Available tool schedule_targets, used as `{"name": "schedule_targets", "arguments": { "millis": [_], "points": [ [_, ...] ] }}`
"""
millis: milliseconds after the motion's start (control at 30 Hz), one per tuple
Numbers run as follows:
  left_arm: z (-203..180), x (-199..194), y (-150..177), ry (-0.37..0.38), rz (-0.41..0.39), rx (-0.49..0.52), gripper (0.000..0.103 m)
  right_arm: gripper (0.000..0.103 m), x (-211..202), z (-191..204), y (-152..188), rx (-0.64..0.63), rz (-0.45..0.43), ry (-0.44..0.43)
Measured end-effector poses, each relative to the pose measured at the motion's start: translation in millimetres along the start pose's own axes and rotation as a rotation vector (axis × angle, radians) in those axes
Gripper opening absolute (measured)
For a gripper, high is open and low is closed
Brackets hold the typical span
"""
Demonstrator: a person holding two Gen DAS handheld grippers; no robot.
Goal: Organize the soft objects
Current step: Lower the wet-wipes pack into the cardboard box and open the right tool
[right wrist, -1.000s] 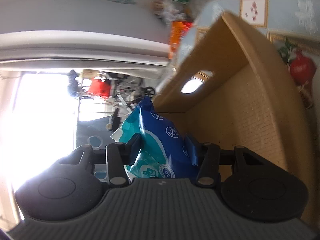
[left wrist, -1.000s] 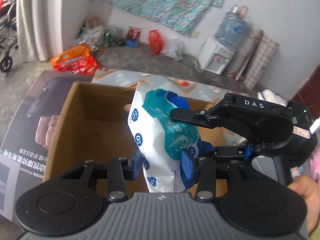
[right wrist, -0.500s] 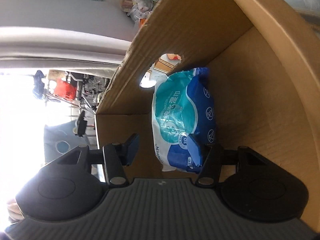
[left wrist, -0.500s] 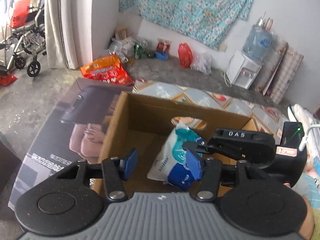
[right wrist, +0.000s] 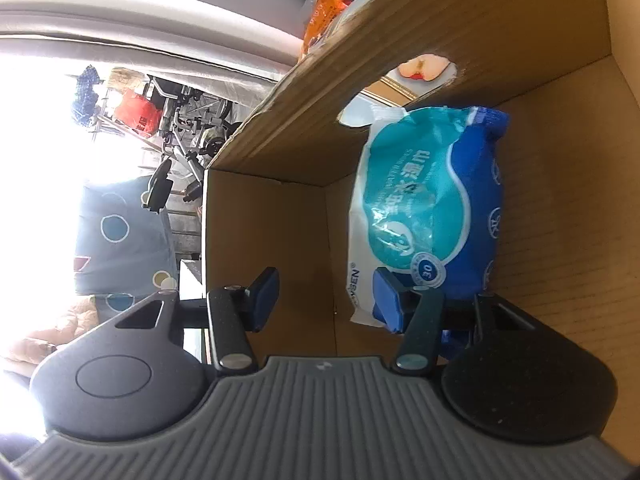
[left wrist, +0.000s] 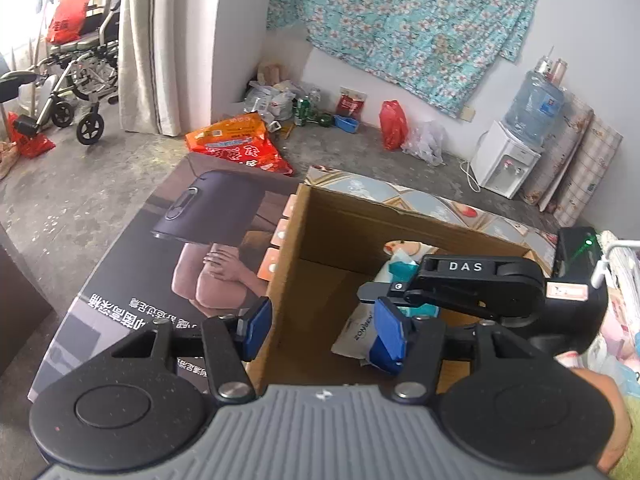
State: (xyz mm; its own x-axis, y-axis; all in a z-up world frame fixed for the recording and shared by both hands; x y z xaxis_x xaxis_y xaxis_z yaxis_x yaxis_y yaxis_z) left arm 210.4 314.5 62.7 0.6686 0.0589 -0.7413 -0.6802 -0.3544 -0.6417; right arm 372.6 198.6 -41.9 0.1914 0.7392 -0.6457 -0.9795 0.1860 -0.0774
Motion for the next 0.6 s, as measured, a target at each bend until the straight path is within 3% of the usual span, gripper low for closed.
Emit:
{"name": "schedule_targets", "arguments": {
  "millis": [67, 133, 267, 400, 600],
  "points": [
    [3, 1, 1, -0.002, 0.003, -0.006, 0.058, 0.053, -13, 5, 4, -0.029, -0.054, 0.044],
    [5, 2, 1, -0.003, 0.005, -0.005, 0.059, 0.070, -24, 8, 7, -0.069, -0.115, 0.133],
    [8, 5, 3, 0.001, 0.006, -0.020, 0.060, 0.083, -31, 13, 4, -0.114, -0.167, 0.258],
    [14, 7, 6, 0.005, 0.012, -0.035, 0.060, 0.087, -21, 3, -5, -0.068, -0.110, 0.262],
    [17, 4, 6, -0.006, 0.014, -0.028, 0.060, 0.087, 0, 2, -13, -0.092, -0.083, 0.195]
  ]
}}
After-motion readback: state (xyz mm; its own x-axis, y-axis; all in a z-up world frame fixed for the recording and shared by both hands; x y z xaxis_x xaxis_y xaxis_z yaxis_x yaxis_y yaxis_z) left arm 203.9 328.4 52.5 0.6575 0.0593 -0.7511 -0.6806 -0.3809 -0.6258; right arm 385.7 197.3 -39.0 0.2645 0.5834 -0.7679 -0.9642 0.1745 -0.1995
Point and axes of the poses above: each gripper's, at about its wrist camera, not at the fingertips, and x roughly the way its jaws point, z to its left, y to its underside, the point moved 1 cm from there along x, roughly the way its jaws point, and after that the axes turned 1 degree about y, right-handed, at the moved point
